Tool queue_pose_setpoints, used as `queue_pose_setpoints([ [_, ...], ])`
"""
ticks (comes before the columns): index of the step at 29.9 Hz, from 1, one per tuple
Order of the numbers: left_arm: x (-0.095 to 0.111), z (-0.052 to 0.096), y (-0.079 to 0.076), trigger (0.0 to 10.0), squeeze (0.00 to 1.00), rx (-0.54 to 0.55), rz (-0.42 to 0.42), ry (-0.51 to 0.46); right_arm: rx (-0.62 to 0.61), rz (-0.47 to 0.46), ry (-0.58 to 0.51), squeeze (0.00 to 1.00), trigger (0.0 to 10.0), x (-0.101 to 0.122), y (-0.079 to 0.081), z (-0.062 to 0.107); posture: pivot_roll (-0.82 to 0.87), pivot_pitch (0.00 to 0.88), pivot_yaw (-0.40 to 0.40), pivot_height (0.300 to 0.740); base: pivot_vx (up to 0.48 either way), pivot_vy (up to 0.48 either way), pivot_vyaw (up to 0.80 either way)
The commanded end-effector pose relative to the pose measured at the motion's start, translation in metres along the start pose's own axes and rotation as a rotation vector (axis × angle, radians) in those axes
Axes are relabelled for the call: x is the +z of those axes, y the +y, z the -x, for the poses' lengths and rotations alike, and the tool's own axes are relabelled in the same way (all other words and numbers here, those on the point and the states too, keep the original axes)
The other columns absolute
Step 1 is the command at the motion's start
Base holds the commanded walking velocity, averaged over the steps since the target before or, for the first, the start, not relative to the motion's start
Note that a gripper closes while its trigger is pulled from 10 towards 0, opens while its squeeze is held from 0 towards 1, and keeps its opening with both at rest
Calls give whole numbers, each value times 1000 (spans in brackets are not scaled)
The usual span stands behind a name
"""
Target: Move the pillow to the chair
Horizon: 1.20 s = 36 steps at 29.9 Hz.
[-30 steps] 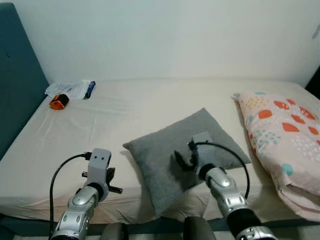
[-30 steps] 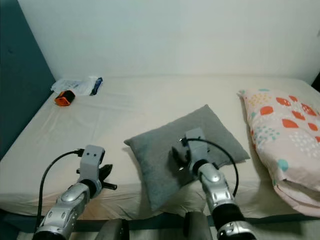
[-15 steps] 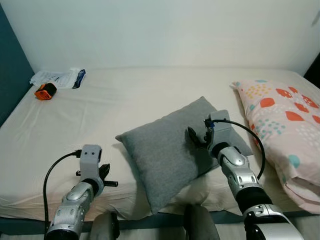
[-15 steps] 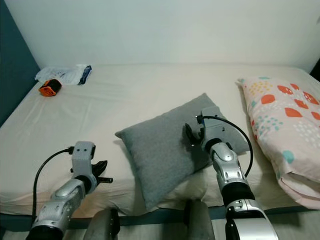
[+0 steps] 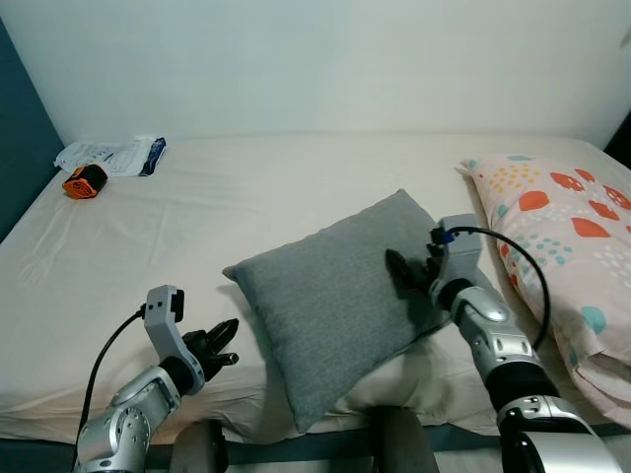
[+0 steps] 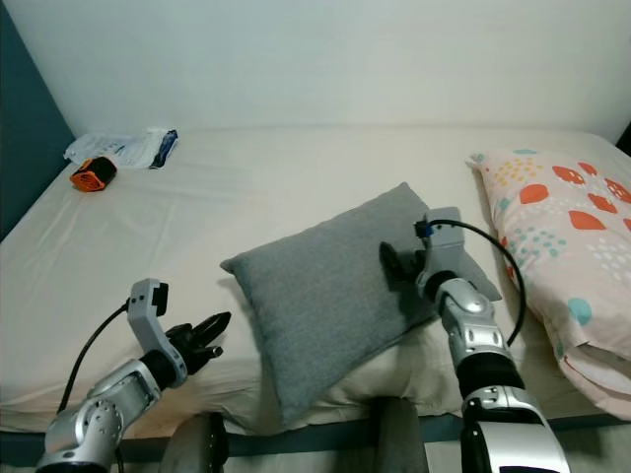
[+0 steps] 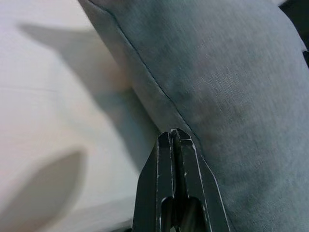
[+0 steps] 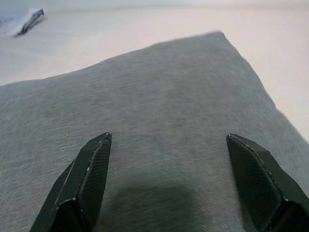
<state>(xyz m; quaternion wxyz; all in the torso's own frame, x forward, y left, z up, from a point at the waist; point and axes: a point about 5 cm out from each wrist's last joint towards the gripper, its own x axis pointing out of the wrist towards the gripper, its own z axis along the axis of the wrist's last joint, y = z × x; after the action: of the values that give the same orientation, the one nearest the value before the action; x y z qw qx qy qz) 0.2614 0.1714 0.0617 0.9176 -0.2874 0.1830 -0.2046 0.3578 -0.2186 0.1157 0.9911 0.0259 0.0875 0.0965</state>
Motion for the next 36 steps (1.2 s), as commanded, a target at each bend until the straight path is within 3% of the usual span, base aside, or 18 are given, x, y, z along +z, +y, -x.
queue_pose_setpoints([
  [1, -2, -1, -4, 10000, 0, -19, -2, 0, -3, -34, -1, 0, 10000, 4, -2, -1, 32, 0, -60, 515, 0, 0, 0],
  [6, -16, -18, -11, 10000, 0, 35, -87, 46, 33, -129, 24, 0, 10000, 6, -15, 1, 25, 0, -56, 515, 0, 0, 0],
  [9, -18, -19, -11, 10000, 0, 38, -87, 62, 39, -153, 24, 0, 10000, 6, -17, 1, 25, 0, -56, 515, 0, 0, 0],
  [15, -19, -23, -20, 10000, 0, -34, 45, 62, 65, -178, 19, 0, 10000, 7, -17, 2, 30, 0, -63, 515, 0, 0, 0],
  [16, -19, -25, -28, 10000, 0, -96, 137, 46, 73, -179, 16, 0, 10000, 8, -16, 2, 30, 0, -65, 515, 0, 0, 0],
  [17, -18, -26, -38, 10000, 271, -173, 211, 30, 77, -183, 14, 0, 10000, 9, -15, 1, 28, 0, -64, 515, 0, 0, 0],
  [19, -17, -27, -45, 10000, 271, -226, 256, 18, 80, -186, 12, 0, 10000, 9, -14, 1, 27, 0, -64, 515, 0, 0, 0],
  [20, -16, -26, -49, 10000, 1000, -270, 288, 4, 84, -190, 9, 0, 10000, 10, -15, 1, 25, 0, -63, 515, 0, 0, 0],
  [31, 3, -2, -33, 10000, 1000, -346, 365, -81, 83, -207, -2, 0, 10000, 10, -18, 4, 23, 0, -64, 515, 0, 0, 0],
  [36, 5, -3, -31, 10000, 1000, -329, 356, -66, 86, -208, 0, 0, 10000, 10, -18, 3, 27, 0, -66, 515, 0, 0, 0],
])
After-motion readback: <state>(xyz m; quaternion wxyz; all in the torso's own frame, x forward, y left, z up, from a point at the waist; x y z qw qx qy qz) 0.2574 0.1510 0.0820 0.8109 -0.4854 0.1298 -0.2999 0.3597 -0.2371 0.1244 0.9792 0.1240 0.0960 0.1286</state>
